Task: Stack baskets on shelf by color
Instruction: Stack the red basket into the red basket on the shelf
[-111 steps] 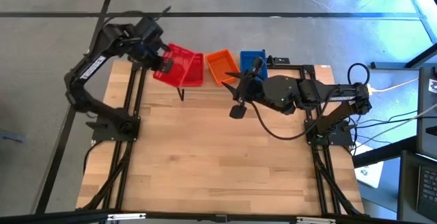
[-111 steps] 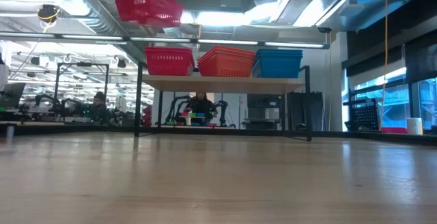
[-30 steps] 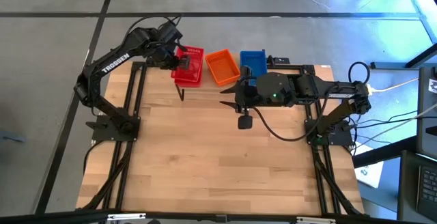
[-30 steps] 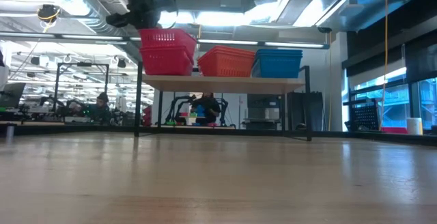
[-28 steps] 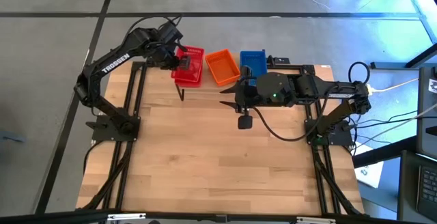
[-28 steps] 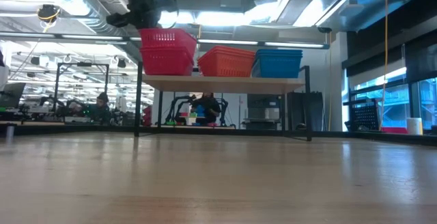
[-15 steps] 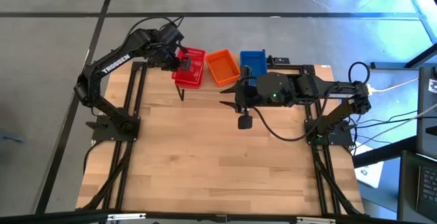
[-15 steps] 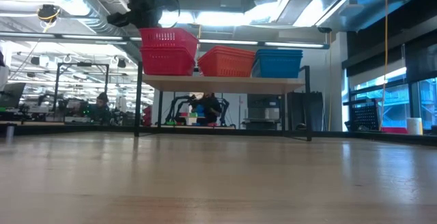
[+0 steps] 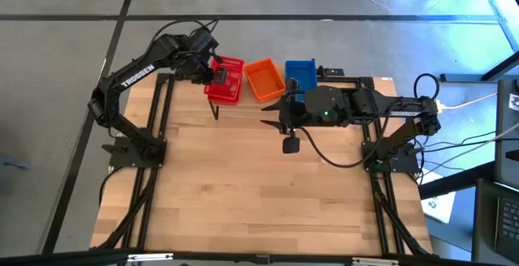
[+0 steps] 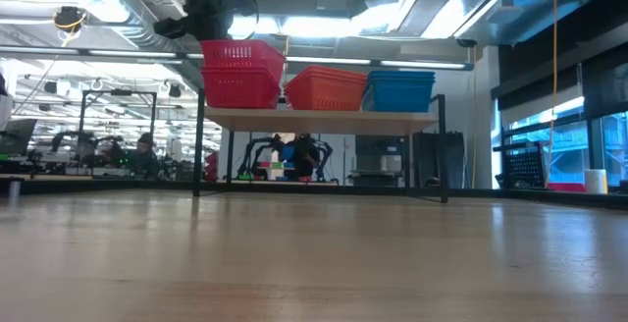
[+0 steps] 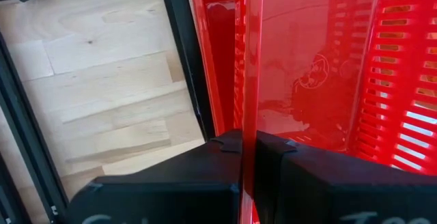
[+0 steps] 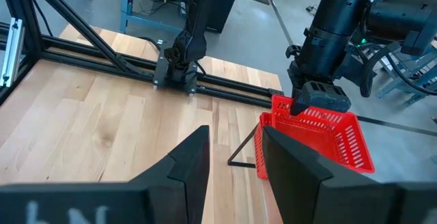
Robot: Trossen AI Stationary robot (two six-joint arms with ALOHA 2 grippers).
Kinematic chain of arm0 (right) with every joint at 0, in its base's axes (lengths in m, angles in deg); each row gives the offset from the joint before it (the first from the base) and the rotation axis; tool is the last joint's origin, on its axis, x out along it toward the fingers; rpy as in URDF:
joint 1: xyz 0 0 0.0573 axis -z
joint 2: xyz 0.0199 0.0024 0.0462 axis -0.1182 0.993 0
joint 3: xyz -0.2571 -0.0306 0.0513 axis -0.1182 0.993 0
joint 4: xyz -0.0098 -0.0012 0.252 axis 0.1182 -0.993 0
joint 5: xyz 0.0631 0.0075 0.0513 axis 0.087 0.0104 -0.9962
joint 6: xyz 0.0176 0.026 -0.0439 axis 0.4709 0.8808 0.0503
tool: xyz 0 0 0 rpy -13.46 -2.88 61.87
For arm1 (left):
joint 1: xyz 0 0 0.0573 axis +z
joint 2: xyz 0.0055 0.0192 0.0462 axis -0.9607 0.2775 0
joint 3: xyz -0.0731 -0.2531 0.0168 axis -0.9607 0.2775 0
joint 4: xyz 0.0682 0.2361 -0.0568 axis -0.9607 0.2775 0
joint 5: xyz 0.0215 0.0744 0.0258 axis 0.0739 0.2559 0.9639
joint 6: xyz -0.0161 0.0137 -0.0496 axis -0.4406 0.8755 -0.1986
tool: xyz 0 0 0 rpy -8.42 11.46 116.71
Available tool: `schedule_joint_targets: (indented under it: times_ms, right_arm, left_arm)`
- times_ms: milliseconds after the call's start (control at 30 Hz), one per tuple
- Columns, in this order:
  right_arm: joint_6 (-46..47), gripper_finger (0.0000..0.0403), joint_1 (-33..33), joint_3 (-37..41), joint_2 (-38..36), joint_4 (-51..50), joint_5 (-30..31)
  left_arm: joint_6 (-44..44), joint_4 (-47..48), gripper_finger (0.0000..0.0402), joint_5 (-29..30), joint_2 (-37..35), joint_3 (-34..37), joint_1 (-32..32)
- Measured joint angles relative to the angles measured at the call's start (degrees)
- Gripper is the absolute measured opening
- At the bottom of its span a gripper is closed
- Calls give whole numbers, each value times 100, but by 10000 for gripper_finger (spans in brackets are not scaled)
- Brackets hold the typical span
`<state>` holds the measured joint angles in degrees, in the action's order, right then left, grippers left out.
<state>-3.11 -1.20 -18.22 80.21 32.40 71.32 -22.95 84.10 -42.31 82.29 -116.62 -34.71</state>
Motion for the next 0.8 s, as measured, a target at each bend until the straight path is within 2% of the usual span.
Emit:
schedule_joint_targets:
  times_ms: [800]
  right_arm:
    - [-22, 137, 0, 2, 0, 0, 4]
  left_arm:
    - [-8, -105, 0, 2, 0, 0, 0]
